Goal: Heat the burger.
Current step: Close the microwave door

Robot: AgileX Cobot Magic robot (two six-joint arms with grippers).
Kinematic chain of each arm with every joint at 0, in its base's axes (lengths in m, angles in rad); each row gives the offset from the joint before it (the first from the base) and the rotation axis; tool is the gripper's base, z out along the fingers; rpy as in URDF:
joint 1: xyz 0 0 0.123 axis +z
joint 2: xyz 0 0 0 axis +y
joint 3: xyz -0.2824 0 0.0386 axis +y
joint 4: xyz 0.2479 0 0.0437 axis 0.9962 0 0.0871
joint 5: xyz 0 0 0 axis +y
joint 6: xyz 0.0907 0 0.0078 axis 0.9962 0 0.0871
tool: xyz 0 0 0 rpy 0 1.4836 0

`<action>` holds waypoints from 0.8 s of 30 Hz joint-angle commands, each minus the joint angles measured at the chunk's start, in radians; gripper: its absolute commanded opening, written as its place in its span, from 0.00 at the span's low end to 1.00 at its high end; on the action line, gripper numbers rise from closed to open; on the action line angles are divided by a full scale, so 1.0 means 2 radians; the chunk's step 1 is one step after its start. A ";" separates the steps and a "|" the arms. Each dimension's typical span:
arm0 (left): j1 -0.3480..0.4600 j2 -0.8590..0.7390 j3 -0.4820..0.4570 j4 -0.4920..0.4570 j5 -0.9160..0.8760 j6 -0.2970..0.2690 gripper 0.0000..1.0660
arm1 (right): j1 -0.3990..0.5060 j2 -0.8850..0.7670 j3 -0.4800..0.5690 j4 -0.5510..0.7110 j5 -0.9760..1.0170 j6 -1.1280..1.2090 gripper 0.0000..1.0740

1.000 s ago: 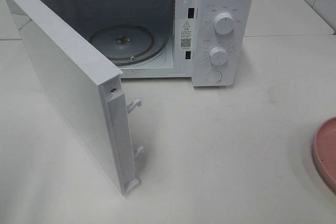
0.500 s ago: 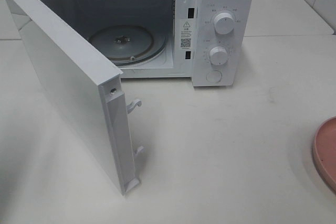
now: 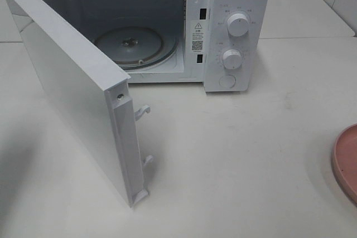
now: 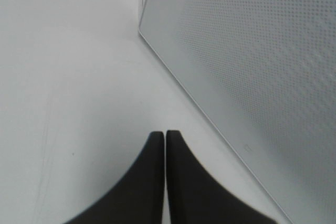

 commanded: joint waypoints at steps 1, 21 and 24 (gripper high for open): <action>-0.039 0.021 0.002 -0.053 -0.085 0.072 0.00 | -0.002 -0.014 0.001 -0.001 -0.002 0.000 0.68; -0.241 0.102 0.002 0.026 -0.368 -0.065 0.00 | -0.002 -0.014 0.001 -0.001 -0.002 0.000 0.68; -0.250 0.119 0.002 0.084 -0.382 -0.142 0.00 | -0.002 -0.014 0.001 -0.001 -0.002 0.000 0.68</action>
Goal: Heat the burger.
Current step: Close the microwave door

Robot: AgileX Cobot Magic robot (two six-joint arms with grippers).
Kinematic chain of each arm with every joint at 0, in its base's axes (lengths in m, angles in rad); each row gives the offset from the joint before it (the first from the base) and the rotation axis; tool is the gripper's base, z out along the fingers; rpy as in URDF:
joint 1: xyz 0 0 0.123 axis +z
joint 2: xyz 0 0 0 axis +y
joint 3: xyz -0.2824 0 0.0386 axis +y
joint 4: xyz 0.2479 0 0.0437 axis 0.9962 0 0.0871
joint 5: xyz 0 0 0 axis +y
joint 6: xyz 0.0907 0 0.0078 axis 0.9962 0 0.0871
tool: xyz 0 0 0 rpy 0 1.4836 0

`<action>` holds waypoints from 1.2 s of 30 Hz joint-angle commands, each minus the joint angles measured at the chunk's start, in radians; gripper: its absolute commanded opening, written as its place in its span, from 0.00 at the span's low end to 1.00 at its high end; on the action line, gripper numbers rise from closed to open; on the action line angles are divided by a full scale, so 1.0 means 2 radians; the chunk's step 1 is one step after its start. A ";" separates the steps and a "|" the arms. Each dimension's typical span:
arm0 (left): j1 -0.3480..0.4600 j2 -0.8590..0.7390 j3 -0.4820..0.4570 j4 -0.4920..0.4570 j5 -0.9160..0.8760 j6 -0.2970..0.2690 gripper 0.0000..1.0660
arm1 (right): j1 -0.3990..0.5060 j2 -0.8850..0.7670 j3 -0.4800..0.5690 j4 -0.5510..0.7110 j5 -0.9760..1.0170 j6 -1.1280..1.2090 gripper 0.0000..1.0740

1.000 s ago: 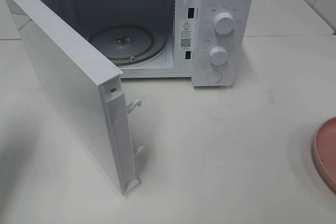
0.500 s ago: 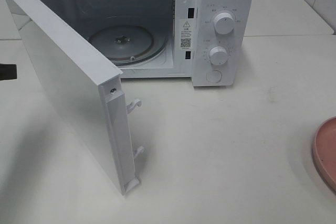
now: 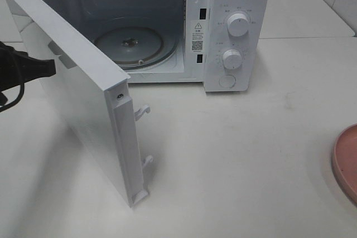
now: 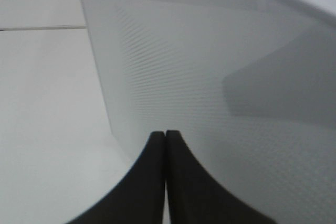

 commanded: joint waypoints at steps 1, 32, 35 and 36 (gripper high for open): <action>-0.012 0.017 0.002 0.074 -0.022 -0.094 0.00 | -0.002 -0.014 0.001 -0.001 -0.002 0.000 0.68; -0.078 0.207 -0.128 0.304 -0.135 -0.318 0.00 | -0.002 -0.014 0.001 -0.001 -0.002 0.000 0.68; -0.082 0.216 -0.140 0.299 -0.135 -0.316 0.00 | -0.002 -0.014 0.001 -0.001 -0.002 0.000 0.68; -0.087 0.226 -0.154 0.292 -0.134 -0.314 0.00 | -0.002 -0.014 0.001 -0.001 -0.002 0.000 0.68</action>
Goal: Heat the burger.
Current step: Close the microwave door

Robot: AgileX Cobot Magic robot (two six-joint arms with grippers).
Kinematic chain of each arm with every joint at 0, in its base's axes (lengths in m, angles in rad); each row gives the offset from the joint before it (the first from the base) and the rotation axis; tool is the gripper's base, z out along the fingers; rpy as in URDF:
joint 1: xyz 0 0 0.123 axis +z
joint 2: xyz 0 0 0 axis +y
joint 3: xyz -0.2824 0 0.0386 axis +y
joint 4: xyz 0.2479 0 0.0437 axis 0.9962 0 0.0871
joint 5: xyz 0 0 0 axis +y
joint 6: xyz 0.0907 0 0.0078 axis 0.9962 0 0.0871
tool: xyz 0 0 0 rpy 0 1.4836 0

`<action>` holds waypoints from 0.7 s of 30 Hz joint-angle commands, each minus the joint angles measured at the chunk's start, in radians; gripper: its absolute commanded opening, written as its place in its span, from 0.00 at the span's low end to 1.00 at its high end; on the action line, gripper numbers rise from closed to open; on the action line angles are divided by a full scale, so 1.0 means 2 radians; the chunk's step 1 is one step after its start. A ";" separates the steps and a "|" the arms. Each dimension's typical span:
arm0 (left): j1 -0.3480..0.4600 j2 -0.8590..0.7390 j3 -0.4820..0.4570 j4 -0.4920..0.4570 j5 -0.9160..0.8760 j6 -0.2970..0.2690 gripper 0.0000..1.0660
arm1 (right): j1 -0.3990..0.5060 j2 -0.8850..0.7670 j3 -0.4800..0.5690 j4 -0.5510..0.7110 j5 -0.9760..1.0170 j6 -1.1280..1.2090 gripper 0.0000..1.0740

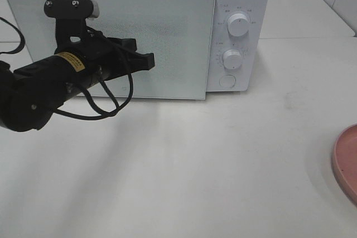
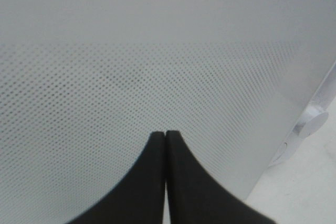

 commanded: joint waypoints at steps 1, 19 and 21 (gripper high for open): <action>-0.008 0.014 -0.026 -0.013 -0.001 0.004 0.00 | -0.002 -0.014 0.001 -0.001 -0.002 0.000 0.68; -0.008 0.094 -0.150 -0.045 0.013 0.020 0.00 | -0.002 -0.014 0.001 -0.001 -0.002 0.000 0.68; -0.008 0.102 -0.165 -0.058 0.015 0.036 0.00 | -0.002 -0.014 0.001 -0.001 -0.002 0.000 0.68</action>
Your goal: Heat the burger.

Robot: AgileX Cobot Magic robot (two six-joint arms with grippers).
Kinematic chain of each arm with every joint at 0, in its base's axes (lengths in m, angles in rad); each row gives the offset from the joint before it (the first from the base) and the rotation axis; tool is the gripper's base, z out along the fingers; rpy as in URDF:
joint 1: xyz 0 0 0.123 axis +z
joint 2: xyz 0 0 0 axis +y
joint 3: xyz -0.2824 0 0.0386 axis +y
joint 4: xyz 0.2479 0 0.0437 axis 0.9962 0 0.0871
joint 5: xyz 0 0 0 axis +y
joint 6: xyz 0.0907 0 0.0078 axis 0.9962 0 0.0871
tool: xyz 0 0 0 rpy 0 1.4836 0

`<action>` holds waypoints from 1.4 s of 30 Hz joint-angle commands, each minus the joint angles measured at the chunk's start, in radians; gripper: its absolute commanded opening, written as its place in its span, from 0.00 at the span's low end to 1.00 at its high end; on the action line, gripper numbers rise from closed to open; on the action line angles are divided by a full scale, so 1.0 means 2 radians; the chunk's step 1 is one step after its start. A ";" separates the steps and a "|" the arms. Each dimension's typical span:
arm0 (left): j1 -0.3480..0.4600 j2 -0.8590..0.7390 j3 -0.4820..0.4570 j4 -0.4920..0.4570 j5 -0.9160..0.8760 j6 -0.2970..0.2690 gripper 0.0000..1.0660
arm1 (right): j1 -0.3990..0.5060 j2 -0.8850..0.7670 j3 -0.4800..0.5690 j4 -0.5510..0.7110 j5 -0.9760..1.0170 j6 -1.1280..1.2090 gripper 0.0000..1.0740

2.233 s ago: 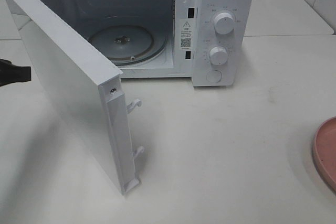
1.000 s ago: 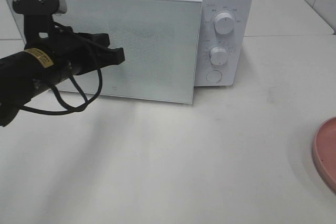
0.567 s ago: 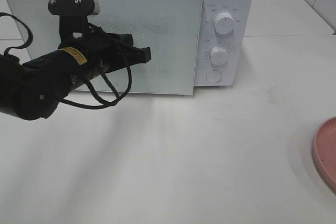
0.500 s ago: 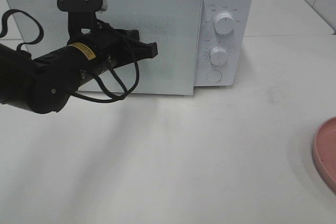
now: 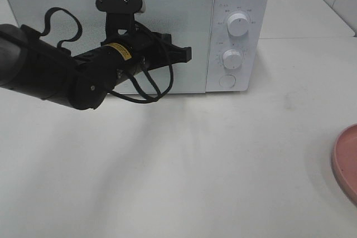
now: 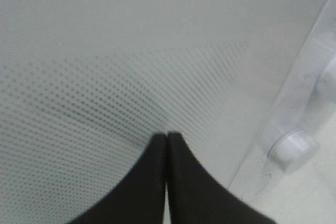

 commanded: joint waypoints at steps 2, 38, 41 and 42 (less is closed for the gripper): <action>0.009 0.012 -0.040 -0.053 -0.016 0.029 0.00 | -0.002 -0.014 0.001 -0.001 -0.002 0.000 0.68; 0.024 -0.257 0.019 0.021 0.733 0.006 0.94 | -0.002 -0.014 0.001 -0.001 -0.002 0.000 0.68; 0.066 -0.281 0.019 0.025 0.768 -0.002 0.94 | -0.002 -0.014 0.001 -0.001 -0.002 0.000 0.68; 0.100 -0.297 0.019 0.027 0.788 -0.001 0.94 | -0.002 -0.014 0.001 -0.001 -0.002 0.000 0.68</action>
